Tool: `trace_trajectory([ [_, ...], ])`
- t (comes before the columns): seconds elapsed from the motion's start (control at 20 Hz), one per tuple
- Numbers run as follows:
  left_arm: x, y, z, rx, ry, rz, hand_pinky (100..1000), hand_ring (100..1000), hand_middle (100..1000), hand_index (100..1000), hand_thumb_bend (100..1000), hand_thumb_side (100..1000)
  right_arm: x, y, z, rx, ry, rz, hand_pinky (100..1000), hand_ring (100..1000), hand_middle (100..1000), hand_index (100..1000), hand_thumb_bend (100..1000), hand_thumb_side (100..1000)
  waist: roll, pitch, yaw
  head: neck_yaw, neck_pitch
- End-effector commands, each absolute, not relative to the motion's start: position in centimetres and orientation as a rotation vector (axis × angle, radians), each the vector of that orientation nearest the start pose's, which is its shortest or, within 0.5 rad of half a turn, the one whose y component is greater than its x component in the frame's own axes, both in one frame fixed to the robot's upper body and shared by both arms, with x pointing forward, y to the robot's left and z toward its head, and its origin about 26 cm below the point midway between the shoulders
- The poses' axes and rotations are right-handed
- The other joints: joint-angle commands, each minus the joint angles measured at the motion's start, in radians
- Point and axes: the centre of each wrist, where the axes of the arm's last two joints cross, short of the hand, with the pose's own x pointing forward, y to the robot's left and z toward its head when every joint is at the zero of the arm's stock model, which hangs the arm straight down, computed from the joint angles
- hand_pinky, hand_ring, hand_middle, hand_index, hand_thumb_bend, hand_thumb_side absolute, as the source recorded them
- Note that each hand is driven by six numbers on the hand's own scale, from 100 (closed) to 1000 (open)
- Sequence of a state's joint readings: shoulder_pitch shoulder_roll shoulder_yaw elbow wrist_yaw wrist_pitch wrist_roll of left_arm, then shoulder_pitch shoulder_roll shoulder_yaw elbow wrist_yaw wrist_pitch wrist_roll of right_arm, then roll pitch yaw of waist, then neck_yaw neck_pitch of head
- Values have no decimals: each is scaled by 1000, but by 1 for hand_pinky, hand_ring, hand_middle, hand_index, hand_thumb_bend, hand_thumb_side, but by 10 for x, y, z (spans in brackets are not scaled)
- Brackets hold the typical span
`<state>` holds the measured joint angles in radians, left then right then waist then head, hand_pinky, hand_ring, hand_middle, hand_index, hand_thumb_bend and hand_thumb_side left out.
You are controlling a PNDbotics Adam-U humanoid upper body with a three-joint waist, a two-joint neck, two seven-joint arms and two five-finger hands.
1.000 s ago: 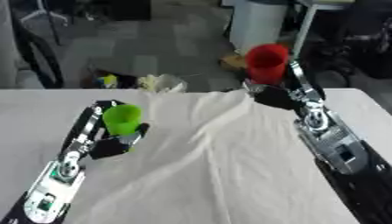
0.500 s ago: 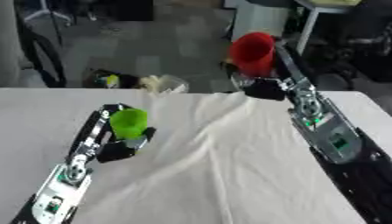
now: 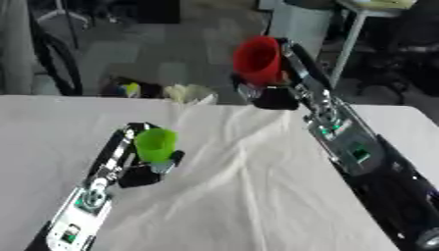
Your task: Pour the contents of one cup into another cup.
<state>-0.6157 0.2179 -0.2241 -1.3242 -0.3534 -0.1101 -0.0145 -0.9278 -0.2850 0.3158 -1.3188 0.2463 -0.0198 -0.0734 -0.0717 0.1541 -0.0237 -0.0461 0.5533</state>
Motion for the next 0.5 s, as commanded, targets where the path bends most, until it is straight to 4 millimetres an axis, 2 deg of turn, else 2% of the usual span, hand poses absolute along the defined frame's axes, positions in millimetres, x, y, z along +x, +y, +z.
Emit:
trace_trajectory([
  [0.05,408,178,124,279,-1994,-841,100,229,322,577,244,247,433,-137,247,-373,-2229,874,462,354,435,600,100,100,4,-20,4,-4,1],
  [0.5,406,167,117,247,-1986,-911,100,229,323,574,242,248,444,-128,243,-451,-2211,975,466,355,437,601,100,100,6,-19,26,-9,1],
])
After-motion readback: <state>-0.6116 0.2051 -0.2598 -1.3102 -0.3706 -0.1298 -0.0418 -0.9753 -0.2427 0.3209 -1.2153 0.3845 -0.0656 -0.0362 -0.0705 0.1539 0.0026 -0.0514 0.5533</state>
